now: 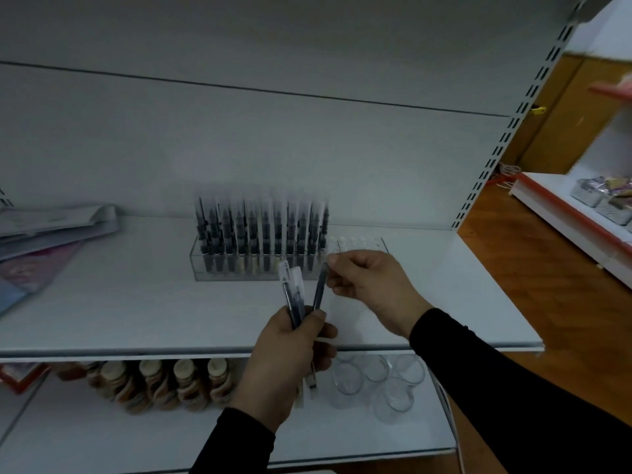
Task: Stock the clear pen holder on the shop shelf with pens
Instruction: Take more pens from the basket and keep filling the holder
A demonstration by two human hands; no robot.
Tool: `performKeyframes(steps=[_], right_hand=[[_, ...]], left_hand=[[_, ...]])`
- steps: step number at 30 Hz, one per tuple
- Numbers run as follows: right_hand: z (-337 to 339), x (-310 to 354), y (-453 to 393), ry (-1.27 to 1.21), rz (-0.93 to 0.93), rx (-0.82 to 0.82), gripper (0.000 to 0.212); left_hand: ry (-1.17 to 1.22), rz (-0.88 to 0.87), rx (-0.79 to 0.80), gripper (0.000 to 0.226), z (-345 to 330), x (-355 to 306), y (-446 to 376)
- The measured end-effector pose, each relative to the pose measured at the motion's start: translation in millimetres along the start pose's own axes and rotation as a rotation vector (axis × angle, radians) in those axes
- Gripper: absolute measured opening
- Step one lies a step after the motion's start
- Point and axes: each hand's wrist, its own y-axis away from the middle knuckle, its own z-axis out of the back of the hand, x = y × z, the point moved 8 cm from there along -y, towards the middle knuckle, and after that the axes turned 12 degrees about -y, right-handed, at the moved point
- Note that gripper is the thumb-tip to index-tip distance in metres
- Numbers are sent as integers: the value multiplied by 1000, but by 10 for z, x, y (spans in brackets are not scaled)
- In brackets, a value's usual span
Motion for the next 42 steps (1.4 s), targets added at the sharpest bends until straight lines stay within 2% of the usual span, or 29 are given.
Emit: performKeyframes(steps=[6,11,17,22,42], right_hand=[[301,358,-98,-199,157,-216,14],[383,685,-112,-104,380,-290,12],[284,834,-151,-4,505,-292,11],[236,807,-212,44,496,-281,11],[1,572,-297,348,461,-218,11]], left_hand=[[50,12,-75,10,84,29,-29],[70,9,-122,11,171,41,-57],[190,63,-154,12,187,33,-57],[226,83,-162,6,207,35,-66],[178,-31,-164,18,281,-62,-28]])
